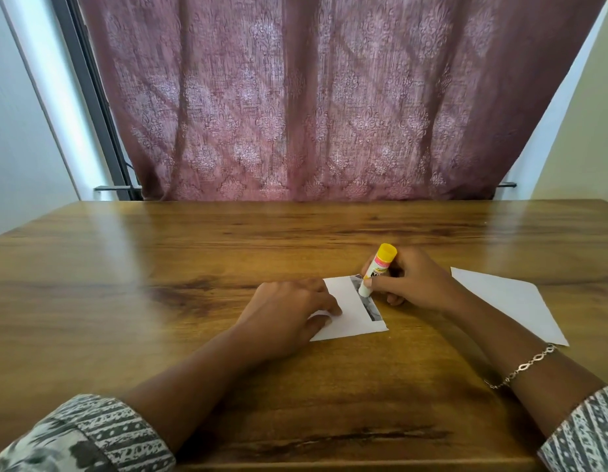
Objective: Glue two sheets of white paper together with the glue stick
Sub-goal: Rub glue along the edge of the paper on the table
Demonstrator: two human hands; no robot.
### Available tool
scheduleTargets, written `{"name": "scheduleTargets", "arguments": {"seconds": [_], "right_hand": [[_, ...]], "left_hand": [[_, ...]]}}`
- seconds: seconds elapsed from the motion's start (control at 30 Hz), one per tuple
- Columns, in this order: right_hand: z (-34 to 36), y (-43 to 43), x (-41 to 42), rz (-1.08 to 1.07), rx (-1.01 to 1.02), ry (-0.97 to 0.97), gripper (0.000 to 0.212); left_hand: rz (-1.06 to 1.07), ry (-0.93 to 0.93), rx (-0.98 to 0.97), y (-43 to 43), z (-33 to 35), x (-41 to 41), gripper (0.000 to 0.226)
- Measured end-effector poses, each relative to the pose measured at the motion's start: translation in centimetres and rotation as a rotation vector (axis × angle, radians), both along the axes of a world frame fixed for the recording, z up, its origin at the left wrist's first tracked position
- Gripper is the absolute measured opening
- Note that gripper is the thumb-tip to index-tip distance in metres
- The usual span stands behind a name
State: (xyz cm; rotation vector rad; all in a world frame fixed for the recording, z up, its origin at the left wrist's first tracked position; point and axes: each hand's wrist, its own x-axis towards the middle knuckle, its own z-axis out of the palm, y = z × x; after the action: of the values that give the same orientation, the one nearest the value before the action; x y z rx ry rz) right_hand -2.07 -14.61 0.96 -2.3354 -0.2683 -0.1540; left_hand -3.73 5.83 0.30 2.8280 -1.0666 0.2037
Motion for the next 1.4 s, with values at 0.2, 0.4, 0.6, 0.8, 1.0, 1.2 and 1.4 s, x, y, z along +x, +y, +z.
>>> {"name": "scheduleTargets", "arguments": {"seconds": [0.2,0.4,0.6,0.8,1.0,1.2,1.4], "right_hand": [[0.0,0.1,-1.2,-0.003,-0.061,-0.047,0.023],[0.1,0.5,-1.7,0.011,-0.083,-0.036,0.023],[0.3,0.6,-2.0,0.029,-0.108,-0.011,0.015],[0.5,0.4,-2.3,0.085,-0.118,0.037,0.025],[0.7,0.3,-2.4,0.152,-0.092,0.075,0.035],[1.1,-0.1,-2.4,0.198,0.117,0.071,0.038],[1.0,-0.2,-1.9,0.161,0.199,0.038,0.038]], "left_hand": [[-0.002,0.0,-0.003,0.1,0.0,0.0,0.031],[0.002,-0.006,-0.001,0.0,0.0,0.0,0.031],[0.003,-0.008,-0.004,0.1,-0.1,0.0,0.031],[-0.012,-0.031,-0.009,0.1,-0.2,0.2,0.031],[-0.013,-0.021,-0.015,0.3,-0.3,0.3,0.031],[0.006,-0.04,0.019,0.5,0.0,0.1,0.032],[0.078,-0.076,0.108,0.1,0.0,0.1,0.037]]}}
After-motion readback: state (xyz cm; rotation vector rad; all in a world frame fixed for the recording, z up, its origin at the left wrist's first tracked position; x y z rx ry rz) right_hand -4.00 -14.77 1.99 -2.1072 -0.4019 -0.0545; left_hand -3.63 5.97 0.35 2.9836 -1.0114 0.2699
